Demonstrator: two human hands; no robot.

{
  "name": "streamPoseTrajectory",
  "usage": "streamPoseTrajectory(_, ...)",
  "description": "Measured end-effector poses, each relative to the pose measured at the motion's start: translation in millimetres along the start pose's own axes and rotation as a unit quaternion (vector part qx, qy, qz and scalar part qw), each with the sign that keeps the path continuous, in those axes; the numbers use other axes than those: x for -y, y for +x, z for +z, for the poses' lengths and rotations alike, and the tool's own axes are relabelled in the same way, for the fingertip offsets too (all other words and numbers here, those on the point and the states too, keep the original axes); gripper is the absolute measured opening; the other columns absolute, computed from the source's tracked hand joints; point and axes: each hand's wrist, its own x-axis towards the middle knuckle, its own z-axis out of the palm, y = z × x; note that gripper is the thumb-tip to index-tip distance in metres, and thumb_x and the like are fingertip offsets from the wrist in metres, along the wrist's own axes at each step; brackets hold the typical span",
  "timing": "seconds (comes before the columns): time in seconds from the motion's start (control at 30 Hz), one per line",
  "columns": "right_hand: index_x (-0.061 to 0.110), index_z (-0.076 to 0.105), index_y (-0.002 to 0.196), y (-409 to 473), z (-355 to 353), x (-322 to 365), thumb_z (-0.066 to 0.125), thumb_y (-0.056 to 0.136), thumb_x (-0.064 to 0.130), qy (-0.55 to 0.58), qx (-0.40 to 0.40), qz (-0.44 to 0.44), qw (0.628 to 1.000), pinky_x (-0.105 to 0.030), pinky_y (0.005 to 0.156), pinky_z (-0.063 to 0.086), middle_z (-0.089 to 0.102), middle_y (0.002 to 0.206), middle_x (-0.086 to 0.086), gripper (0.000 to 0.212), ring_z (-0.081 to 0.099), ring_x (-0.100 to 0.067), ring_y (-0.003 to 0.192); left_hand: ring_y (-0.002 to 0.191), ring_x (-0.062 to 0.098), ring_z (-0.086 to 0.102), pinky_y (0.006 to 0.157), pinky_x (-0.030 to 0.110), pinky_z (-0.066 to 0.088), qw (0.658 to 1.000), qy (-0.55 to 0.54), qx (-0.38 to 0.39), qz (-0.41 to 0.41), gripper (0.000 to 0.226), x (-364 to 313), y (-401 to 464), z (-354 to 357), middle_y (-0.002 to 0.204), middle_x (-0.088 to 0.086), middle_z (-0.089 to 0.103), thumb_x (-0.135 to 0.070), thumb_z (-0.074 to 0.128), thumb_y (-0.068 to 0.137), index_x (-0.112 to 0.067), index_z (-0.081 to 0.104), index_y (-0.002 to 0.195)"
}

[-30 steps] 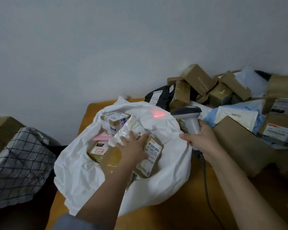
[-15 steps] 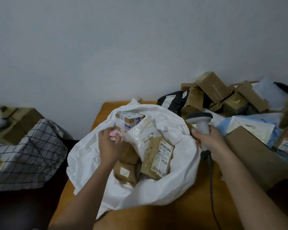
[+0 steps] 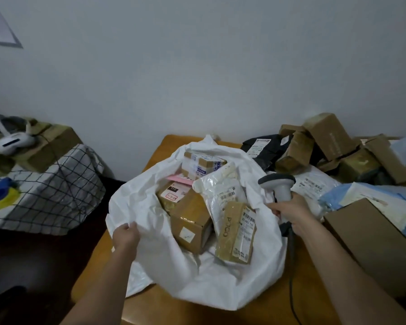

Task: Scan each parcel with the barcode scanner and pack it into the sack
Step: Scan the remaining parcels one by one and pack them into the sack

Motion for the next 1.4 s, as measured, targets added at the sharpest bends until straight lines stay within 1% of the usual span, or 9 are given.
streamPoseTrajectory(0.1, -0.003, 0.060, 0.107, -4.3, 8.5, 5.8, 0.076, 0.078, -0.002, 0.001, -0.022, -0.009, 1.000, -0.033, 0.056, 0.050, 0.063, 0.079, -0.017, 0.034, 0.058, -0.025, 0.062, 0.074, 0.029, 0.050, 0.071, 0.037, 0.039, 0.994, -0.061, -0.061, 0.071, 0.029, -10.7, -1.8, -8.7, 0.077, 0.011, 0.049, -0.019, 0.046, 0.100, 0.000, 0.058, 0.081)
streamPoseTrajectory(0.33, 0.020, 0.055, 0.119, -42.5, 19.4, 93.8, 0.082, 0.076, 0.019, 0.116, -0.022, -0.220, 0.968, -0.027, 0.061, 0.050, 0.063, 0.102, -0.001, 0.051, 0.063, -0.017, 0.086, 0.051, -0.002, 0.037, 0.055, 0.012, 0.033, 0.909, -0.235, -0.216, 0.268, 0.030, -109.6, -25.6, -62.4, 0.063, -0.009, 0.040, -0.021, 0.041, 0.101, -0.015, 0.050, 0.073)
streamPoseTrajectory(0.53, 0.024, 0.054, 0.110, -67.0, 28.1, 117.4, 0.080, 0.079, 0.016, 0.120, 0.013, -0.253, 0.960, -0.019, 0.053, 0.046, 0.063, 0.101, -0.001, 0.041, 0.061, -0.013, 0.080, 0.068, 0.013, 0.037, 0.056, 0.016, 0.031, 0.919, -0.204, -0.223, 0.251, 0.029, -109.1, -24.7, -87.5, 0.067, -0.002, 0.038, -0.015, 0.038, 0.101, -0.005, 0.047, 0.075)
streamPoseTrajectory(0.7, 0.028, 0.057, 0.105, -71.7, 19.4, 133.6, 0.082, 0.076, 0.017, 0.201, -0.002, -0.306, 0.931, -0.018, 0.052, 0.050, 0.067, 0.092, 0.000, 0.040, 0.060, -0.007, 0.062, 0.049, -0.001, 0.031, 0.052, 0.014, 0.030, 0.881, -0.221, -0.292, 0.301, 0.030, -125.7, -33.9, -116.6, 0.062, -0.007, 0.027, -0.012, 0.038, 0.099, -0.010, 0.035, 0.069)
streamPoseTrajectory(0.83, 0.025, 0.056, 0.095, -72.5, 22.6, 132.9, 0.080, 0.078, 0.012, 0.172, 0.013, -0.276, 0.946, -0.027, 0.060, 0.050, 0.064, 0.089, -0.005, 0.033, 0.058, -0.014, 0.065, 0.061, 0.004, 0.035, 0.062, 0.021, 0.031, 0.891, -0.207, -0.286, 0.284, 0.026, -123.3, -46.3, -118.4, 0.066, -0.002, 0.034, -0.013, 0.037, 0.100, -0.008, 0.043, 0.076)
streamPoseTrajectory(0.97, 0.027, 0.060, 0.101, -69.3, 12.5, 130.7, 0.084, 0.073, 0.016, 0.227, -0.003, -0.283, 0.932, -0.020, 0.053, 0.051, 0.067, 0.086, 0.004, 0.038, 0.062, -0.006, 0.061, 0.055, 0.000, 0.035, 0.058, 0.018, 0.028, 0.836, -0.241, -0.336, 0.360, 0.028, -142.9, -53.0, -131.3, 0.064, -0.009, 0.034, -0.017, 0.037, 0.098, -0.012, 0.042, 0.071)
streamPoseTrajectory(1.07, 0.022, 0.061, 0.109, -61.2, 9.9, 118.9, 0.084, 0.074, 0.018, 0.187, -0.017, -0.254, 0.949, -0.025, 0.053, 0.052, 0.068, 0.091, 0.000, 0.043, 0.064, -0.010, 0.067, 0.068, 0.016, 0.037, 0.063, 0.026, 0.027, 0.864, -0.194, -0.318, 0.339, 0.028, -136.8, -49.9, -126.4, 0.070, 0.006, 0.043, -0.018, 0.038, 0.098, -0.005, 0.052, 0.078)
streamPoseTrajectory(1.23, 0.012, 0.054, 0.114, -47.6, 20.9, 57.3, 0.077, 0.080, 0.010, 0.025, -0.031, -0.105, 0.994, -0.039, 0.068, 0.052, 0.062, 0.090, -0.007, 0.041, 0.059, -0.024, 0.074, 0.096, 0.041, 0.060, 0.084, 0.045, 0.048, 0.965, -0.076, -0.212, 0.136, 0.027, -77.7, -31.9, -104.6, 0.101, 0.028, 0.063, -0.012, 0.042, 0.097, 0.008, 0.061, 0.095)
streamPoseTrajectory(1.4, 0.006, 0.054, 0.121, -39.3, 13.0, 21.1, 0.073, 0.082, 0.005, -0.014, -0.034, -0.033, 0.999, -0.042, 0.071, 0.051, 0.062, 0.107, -0.021, 0.043, 0.061, -0.038, 0.094, 0.119, 0.043, 0.045, 0.100, 0.053, 0.040, 0.967, 0.076, -0.229, 0.077, 0.032, -94.9, -38.9, -105.9, 0.133, 0.024, 0.045, -0.008, 0.056, 0.086, -0.004, 0.056, 0.118)
